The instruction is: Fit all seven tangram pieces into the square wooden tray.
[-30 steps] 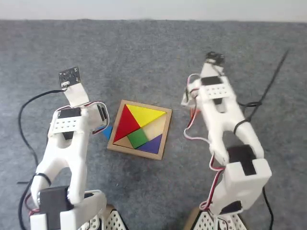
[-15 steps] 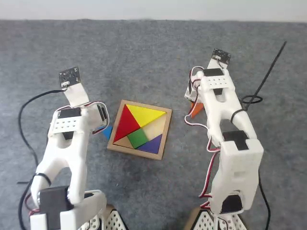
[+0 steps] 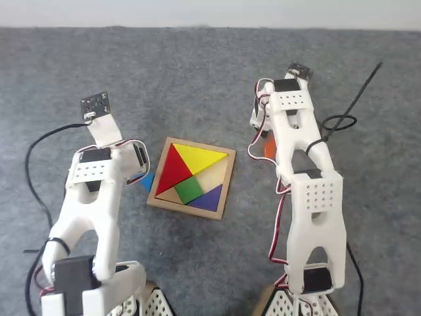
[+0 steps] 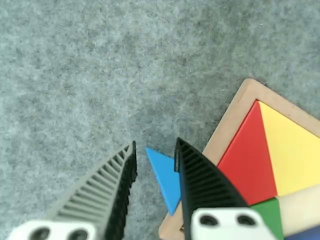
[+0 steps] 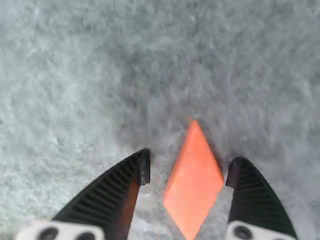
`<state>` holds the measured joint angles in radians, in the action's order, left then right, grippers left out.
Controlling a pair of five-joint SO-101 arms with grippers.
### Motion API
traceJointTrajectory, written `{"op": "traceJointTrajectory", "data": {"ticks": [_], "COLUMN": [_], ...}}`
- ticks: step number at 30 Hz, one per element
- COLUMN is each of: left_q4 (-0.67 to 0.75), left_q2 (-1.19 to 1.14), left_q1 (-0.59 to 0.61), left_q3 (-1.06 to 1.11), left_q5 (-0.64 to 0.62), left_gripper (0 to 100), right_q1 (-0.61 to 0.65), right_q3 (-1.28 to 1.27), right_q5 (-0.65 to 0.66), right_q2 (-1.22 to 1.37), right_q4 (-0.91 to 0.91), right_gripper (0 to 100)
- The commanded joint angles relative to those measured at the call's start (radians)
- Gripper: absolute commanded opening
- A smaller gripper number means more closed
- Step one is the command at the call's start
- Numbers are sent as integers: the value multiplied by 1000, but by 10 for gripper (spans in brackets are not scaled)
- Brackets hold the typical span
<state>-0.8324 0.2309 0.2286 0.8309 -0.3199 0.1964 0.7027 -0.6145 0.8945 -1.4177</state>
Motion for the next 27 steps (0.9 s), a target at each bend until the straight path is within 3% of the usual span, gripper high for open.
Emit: {"op": "traceJointTrajectory", "data": {"ticks": [1, 14, 27], "left_q4": [0, 0, -2], "left_q2": [43, 43, 43], "left_q1": [6, 6, 6], "left_q3": [-8, -7, -7], "left_q5": [9, 9, 9], "left_gripper": [126, 126, 126], "right_q1": [-7, -16, -15], "right_q3": [117, 187, 227], "right_q5": [-8, 2, 158], "right_q2": [15, 18, 16], "right_q4": [-51, -166, -251], "right_gripper": [251, 59, 27]}}
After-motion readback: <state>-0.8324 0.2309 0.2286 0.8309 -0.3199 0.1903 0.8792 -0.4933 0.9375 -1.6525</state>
